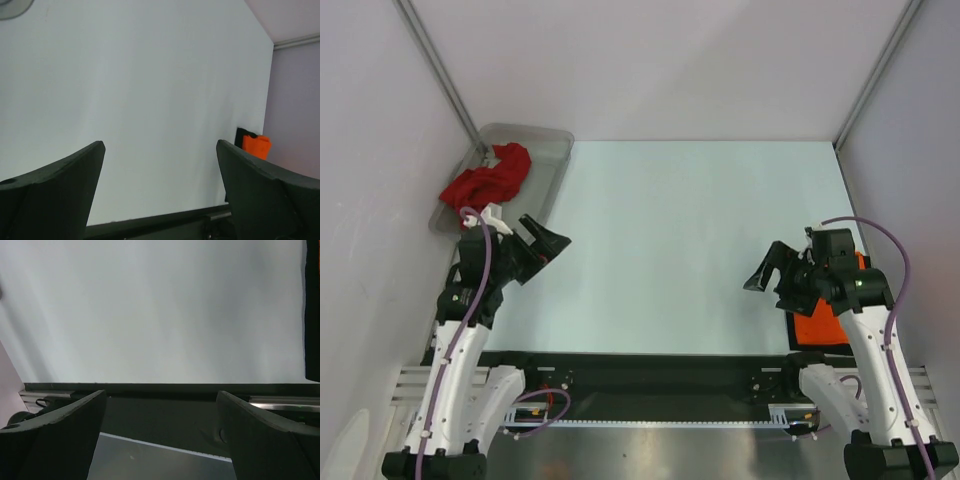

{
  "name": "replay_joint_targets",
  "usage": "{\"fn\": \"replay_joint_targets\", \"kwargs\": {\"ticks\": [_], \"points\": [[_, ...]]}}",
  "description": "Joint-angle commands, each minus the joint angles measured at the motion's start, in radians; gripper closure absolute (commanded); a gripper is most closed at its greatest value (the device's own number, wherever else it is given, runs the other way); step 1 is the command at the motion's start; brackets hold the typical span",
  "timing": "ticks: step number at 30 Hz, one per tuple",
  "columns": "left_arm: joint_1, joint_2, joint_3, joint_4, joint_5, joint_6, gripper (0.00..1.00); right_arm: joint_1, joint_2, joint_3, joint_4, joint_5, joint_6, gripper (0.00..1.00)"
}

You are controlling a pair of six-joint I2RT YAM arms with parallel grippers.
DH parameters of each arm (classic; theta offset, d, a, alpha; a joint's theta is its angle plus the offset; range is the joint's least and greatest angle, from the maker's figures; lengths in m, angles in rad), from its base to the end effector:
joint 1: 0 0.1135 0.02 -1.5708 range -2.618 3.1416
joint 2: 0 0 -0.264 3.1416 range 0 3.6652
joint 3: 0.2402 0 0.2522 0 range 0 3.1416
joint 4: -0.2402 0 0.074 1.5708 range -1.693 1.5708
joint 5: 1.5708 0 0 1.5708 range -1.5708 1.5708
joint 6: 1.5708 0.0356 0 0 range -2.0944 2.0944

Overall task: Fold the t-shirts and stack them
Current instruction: Grab the tshirt from the pile

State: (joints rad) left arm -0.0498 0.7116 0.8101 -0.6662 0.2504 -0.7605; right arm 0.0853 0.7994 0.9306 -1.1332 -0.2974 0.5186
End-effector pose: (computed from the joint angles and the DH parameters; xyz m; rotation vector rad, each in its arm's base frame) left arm 0.1488 -0.0162 0.3114 -0.6247 2.1209 -0.7318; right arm 0.1278 0.0214 0.3033 0.4514 2.5851 0.6029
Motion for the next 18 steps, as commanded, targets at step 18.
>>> {"fn": "replay_joint_targets", "kwargs": {"ticks": [18], "points": [[0.258, 0.971, 0.669, 0.288, -0.339, 0.069, 0.06, 0.08, 0.412, 0.457, 0.003, -0.009, -0.192, 0.0]]}}
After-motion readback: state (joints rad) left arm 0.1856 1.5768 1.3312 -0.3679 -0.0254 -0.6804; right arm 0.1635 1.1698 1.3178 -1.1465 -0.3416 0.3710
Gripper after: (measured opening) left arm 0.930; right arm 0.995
